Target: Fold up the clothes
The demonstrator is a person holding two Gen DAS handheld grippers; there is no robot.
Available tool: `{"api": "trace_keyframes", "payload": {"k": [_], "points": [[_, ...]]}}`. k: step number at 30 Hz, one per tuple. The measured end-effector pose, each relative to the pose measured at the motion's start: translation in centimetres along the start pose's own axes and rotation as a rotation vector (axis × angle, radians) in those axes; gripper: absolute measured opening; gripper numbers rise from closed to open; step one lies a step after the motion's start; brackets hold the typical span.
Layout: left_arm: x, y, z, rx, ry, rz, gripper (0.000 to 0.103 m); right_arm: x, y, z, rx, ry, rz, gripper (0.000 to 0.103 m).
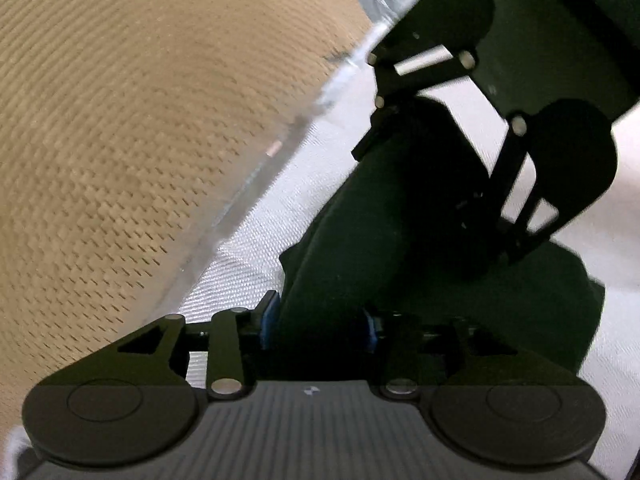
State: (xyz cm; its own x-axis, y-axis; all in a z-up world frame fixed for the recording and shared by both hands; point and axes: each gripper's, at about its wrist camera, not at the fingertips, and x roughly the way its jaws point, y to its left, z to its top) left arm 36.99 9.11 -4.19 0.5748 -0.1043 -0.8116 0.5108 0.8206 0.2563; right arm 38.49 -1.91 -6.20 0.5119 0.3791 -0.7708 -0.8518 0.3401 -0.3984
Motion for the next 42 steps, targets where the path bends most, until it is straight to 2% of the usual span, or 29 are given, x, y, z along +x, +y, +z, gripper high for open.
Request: {"api": "trace_keyframes", "payload": {"k": [5,8,10,13,17,22,25,28,29,32,36,40,42], "points": [[-0.2,2.0,-2.5,-0.191,-0.125,-0.045,0.048,2.0,-3.9,-1.5,0.208,-0.027,0.094,0.085],[-1.3,3.5,-4.1,-0.320,-0.210,-0.081,0.051,2.7,-7.0,-3.1,0.393,-0.060,0.185,0.086],[-2.5,4.3,-4.9,-0.386,-0.253,-0.095,0.051,2.2,-7.9,-3.7,0.444,-0.082,0.210,0.086],[-4.5,4.4,-6.2,-0.455,-0.320,-0.073,0.052,1.7,-8.7,-4.4,0.504,-0.106,0.210,0.086],[-5.4,4.6,-7.0,-0.526,-0.421,-0.077,0.055,-0.6,-9.5,-5.4,0.620,-0.199,0.183,0.085],[-5.3,3.2,-8.5,-0.578,-0.425,-0.030,0.061,0.1,-10.4,-7.3,0.777,-0.228,0.096,0.084],[-5.5,2.4,-10.1,-0.635,-0.441,-0.033,0.061,-0.7,-10.8,-10.5,0.970,-0.371,0.133,0.084],[-6.2,3.0,-12.0,-0.724,-0.488,-0.091,0.061,-2.1,-11.1,-13.8,1.112,-0.490,0.173,0.084],[-6.2,3.4,-12.6,-0.745,-0.506,-0.093,0.061,-2.4,-11.0,-14.3,1.096,-0.485,0.161,0.084],[-6.2,4.9,-13.7,-0.793,-0.523,-0.058,0.061,-2.2,-10.4,-14.7,0.989,-0.393,0.110,0.084],[-5.4,6.0,-14.8,-0.819,-0.487,-0.054,0.061,-1.1,-9.1,-14.7,0.845,-0.296,0.080,0.084],[-3.7,6.3,-15.3,-0.874,-0.488,-0.129,0.061,-0.7,-8.4,-14.8,0.805,-0.312,0.110,0.084],[-3.2,6.2,-15.3,-0.900,-0.503,-0.157,0.062,-0.8,-8.2,-15.0,0.832,-0.356,0.155,0.084]]}}
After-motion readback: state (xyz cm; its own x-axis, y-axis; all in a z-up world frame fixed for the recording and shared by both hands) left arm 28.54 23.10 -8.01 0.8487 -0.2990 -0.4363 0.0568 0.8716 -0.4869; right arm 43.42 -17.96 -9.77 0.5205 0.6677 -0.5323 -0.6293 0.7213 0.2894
